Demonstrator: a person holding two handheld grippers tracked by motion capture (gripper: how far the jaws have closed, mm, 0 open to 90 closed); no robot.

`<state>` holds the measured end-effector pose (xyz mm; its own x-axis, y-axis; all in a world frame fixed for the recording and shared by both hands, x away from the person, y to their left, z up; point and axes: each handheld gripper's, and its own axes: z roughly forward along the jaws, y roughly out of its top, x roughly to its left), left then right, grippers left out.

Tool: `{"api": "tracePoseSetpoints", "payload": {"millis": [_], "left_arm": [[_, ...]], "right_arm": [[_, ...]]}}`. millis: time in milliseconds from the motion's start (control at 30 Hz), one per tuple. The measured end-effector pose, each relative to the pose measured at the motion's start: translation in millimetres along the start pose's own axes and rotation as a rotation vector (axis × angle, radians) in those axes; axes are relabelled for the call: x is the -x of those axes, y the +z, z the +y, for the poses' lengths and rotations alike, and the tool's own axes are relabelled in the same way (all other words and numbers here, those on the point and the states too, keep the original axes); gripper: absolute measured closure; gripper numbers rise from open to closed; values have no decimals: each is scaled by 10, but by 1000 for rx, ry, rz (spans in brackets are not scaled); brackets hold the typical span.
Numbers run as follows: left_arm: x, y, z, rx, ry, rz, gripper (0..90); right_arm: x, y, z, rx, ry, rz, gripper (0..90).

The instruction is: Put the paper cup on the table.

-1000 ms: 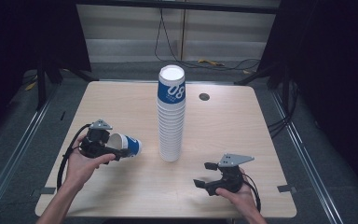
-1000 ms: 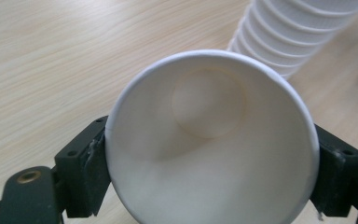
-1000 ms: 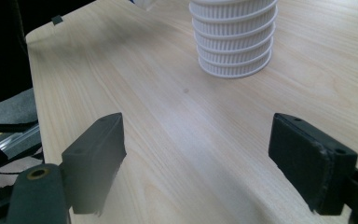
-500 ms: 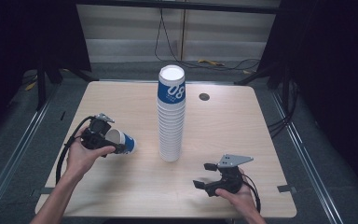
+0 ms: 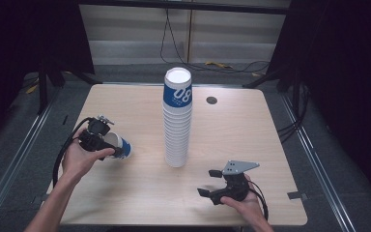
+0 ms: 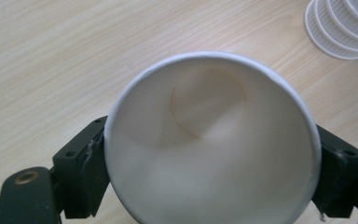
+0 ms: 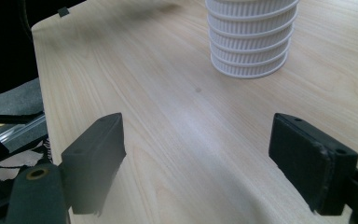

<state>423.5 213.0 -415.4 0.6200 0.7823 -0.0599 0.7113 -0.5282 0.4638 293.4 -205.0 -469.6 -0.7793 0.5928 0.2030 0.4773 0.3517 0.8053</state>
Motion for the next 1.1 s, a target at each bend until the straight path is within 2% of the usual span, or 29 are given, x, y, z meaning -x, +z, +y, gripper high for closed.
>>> {"api": "tracePoseSetpoints", "payload": {"millis": [133, 267, 333, 400, 500, 667, 800, 933, 1100], "left_arm": [[-65, 36, -17, -25, -16, 37, 150], [-83, 84, 0, -56, -9, 13, 144], [-89, 98, 13, -44, -20, 33, 140], [-91, 113, 30, -39, -25, 33, 138], [-73, 135, 62, -29, -8, 39, 135], [-46, 207, 98, -6, -8, 43, 130], [46, 234, 111, 8, 16, 67, 129], [21, 287, 117, 47, 0, 31, 127], [32, 321, 102, 58, 2, 12, 125]], "right_arm": [[11, 13, -10, -9, 2, -5, 189], [2, 13, -14, -9, -3, -7, 189], [3, 16, -11, -9, -7, -6, 189], [3, 17, -10, -10, -8, -9, 190], [8, 16, -9, -7, -7, -6, 190], [3, 1, -11, -6, -3, -7, 190], [6, -13, -12, -4, -9, -12, 191], [13, -11, -11, -3, -7, -12, 192], [18, -18, -11, -5, -1, -16, 194]]}}
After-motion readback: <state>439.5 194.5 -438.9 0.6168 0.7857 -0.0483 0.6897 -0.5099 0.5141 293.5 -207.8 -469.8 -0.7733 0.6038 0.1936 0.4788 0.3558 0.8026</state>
